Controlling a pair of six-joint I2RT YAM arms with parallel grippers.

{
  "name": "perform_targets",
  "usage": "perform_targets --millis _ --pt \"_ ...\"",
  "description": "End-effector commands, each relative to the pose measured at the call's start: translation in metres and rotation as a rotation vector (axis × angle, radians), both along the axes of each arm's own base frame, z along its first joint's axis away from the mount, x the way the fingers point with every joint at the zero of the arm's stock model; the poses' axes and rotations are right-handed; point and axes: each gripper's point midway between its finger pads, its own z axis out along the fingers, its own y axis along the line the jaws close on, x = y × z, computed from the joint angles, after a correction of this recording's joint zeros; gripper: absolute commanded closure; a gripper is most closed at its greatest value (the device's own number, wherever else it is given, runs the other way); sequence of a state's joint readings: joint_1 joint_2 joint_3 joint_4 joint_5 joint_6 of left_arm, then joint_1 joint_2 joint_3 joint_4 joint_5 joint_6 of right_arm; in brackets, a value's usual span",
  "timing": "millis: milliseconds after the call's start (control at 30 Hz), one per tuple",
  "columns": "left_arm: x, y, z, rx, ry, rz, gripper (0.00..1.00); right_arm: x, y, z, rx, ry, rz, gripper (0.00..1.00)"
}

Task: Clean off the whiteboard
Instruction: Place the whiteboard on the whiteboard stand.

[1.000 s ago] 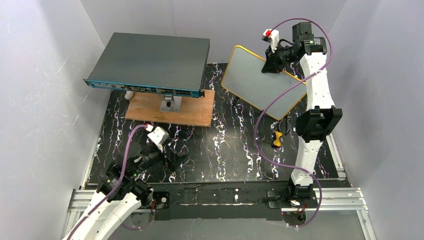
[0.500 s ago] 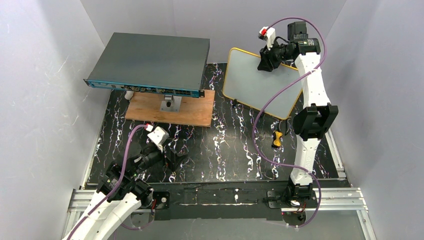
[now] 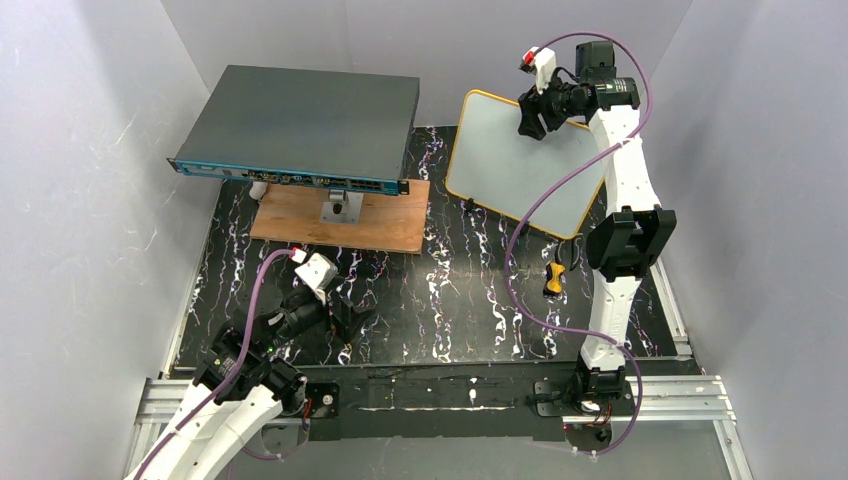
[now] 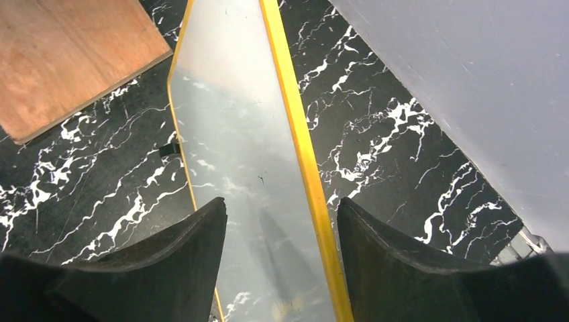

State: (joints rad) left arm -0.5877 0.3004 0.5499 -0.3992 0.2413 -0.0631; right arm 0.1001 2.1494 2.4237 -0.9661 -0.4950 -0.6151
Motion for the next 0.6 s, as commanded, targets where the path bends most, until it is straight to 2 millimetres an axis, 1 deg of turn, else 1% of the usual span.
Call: perform_targets --millis 0,233,333,433,567 --pt "0.0 0.001 -0.001 0.005 -0.001 0.007 0.01 0.012 -0.002 0.019 0.006 -0.075 -0.039 0.31" --pt "0.0 0.002 -0.001 0.002 0.001 0.011 0.01 0.014 -0.004 0.02 -0.002 -0.085 -0.049 0.3" --pt "0.0 0.002 0.0 0.0 0.002 0.009 0.0 0.013 -0.005 0.024 -0.004 -0.094 -0.057 0.29" --pt "-0.001 0.001 0.0 -0.002 0.001 0.008 0.01 0.011 -0.006 0.032 -0.002 -0.111 -0.065 0.29" --pt "-0.001 0.002 0.001 -0.005 -0.001 0.01 0.01 0.007 -0.007 0.048 0.014 -0.139 -0.08 0.27"
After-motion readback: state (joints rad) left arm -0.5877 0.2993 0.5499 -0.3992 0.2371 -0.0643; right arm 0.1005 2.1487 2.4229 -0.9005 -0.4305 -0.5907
